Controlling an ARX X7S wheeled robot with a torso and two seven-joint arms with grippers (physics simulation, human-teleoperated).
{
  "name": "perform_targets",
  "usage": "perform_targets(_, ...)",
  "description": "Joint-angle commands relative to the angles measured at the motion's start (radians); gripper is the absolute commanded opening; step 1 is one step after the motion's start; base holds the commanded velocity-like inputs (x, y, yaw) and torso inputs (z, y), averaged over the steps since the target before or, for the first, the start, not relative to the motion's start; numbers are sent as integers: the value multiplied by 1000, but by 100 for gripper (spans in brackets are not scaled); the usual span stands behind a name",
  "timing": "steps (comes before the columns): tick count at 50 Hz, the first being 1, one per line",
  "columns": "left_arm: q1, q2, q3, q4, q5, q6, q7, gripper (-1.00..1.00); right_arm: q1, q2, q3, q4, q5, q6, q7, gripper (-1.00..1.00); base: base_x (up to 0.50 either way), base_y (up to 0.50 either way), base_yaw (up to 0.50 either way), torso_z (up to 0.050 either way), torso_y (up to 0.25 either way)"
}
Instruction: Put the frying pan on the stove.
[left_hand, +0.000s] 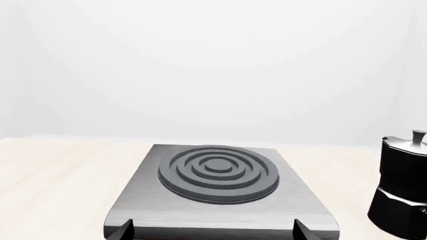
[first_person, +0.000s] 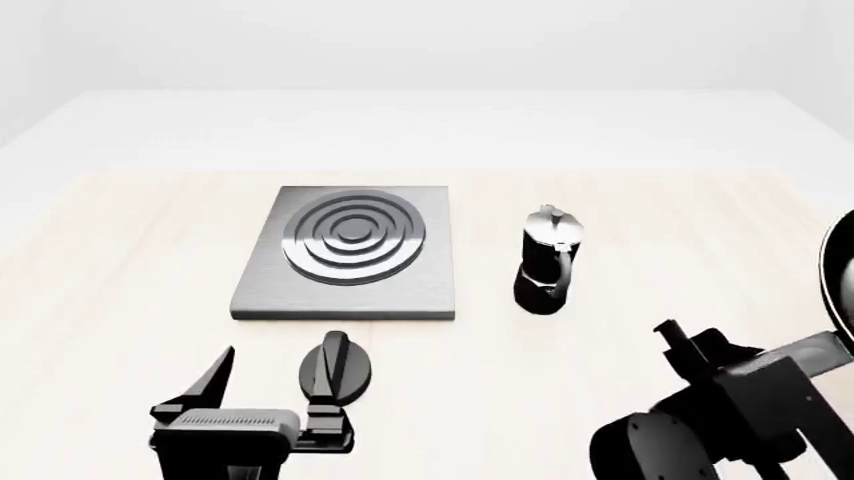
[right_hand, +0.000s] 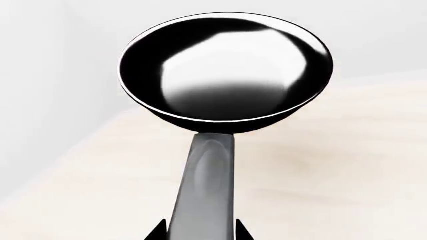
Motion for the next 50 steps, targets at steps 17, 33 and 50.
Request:
perform_targets(17,1,-7,6,-1,0,8,-9,100,-19,88,-83,-216,-41,28,-80,-100,0,0,0,0,1)
perform_targets(33,0,-9,10,-2,-8,7,-13,100,28,141,-141,-253,-19,73,-176,-100,0,0,0,1,2)
perform_targets(50,-4,-13,11,-2,-15,4,-18,100,78,155,-197,-202,0,23,-317,-100,0,0,0,0,1)
